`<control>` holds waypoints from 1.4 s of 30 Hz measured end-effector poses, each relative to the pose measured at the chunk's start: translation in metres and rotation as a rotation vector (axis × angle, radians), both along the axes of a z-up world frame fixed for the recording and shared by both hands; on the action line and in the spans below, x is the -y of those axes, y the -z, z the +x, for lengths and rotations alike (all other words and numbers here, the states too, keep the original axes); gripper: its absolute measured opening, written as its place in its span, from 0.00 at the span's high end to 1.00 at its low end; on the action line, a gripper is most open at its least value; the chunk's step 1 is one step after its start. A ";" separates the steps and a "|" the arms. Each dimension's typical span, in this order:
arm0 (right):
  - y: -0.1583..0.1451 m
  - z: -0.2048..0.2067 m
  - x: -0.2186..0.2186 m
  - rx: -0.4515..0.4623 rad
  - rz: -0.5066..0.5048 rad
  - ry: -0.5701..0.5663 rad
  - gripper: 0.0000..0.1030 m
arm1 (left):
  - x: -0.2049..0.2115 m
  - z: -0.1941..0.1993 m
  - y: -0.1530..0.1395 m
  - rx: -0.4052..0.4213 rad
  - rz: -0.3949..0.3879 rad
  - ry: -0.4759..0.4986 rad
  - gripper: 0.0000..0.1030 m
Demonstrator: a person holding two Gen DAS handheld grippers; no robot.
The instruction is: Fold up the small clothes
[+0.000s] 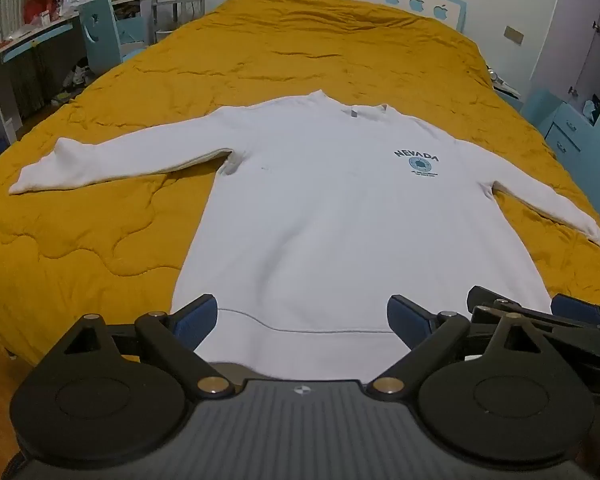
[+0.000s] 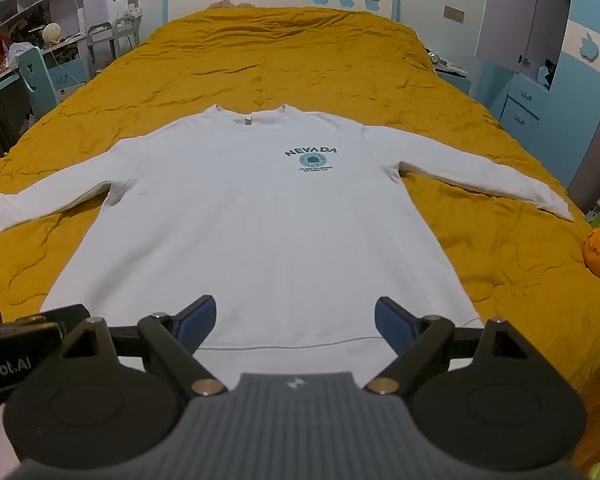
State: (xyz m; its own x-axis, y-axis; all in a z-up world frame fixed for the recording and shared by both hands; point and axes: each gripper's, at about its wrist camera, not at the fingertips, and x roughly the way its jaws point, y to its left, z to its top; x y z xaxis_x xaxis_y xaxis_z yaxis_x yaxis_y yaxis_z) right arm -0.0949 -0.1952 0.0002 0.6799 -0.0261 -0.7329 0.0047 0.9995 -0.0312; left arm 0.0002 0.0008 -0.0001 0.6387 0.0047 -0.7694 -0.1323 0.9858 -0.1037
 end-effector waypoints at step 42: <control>-0.004 0.000 0.004 0.006 0.007 0.001 0.20 | -0.001 0.000 0.003 -0.006 -0.019 0.003 0.00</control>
State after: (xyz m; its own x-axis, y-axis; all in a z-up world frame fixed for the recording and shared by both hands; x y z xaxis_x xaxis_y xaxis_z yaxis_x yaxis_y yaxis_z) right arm -0.0951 -0.1988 0.0039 0.6844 -0.0219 -0.7288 0.0061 0.9997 -0.0243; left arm 0.0004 0.0020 -0.0032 0.6340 -0.0121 -0.7732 -0.1295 0.9841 -0.1216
